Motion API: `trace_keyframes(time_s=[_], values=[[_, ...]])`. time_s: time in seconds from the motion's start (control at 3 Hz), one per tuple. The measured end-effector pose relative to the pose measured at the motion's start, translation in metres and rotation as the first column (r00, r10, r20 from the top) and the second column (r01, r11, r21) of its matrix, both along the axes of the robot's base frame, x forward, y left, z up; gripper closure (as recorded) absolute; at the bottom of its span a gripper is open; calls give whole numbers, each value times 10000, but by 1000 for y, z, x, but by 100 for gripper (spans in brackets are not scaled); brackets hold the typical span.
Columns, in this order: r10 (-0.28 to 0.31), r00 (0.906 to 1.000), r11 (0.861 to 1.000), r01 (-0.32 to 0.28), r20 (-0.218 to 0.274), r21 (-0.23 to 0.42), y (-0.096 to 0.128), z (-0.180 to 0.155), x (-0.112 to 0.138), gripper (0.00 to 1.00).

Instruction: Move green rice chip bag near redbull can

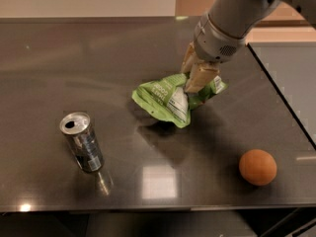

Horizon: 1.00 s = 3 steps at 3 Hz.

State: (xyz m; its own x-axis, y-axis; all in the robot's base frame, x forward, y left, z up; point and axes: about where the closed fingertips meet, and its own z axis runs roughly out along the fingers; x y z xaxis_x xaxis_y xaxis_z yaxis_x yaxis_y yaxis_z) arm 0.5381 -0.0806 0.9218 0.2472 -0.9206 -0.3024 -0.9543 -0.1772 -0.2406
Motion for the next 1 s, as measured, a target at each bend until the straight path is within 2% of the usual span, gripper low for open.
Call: trace_keyframes(time_s=[0.33,1.0], values=[[511,9982,9983,-501,-323,310,23,8,-29,100],[1274,9855,9897,-1190,-1117,794,61,4,-58,100]])
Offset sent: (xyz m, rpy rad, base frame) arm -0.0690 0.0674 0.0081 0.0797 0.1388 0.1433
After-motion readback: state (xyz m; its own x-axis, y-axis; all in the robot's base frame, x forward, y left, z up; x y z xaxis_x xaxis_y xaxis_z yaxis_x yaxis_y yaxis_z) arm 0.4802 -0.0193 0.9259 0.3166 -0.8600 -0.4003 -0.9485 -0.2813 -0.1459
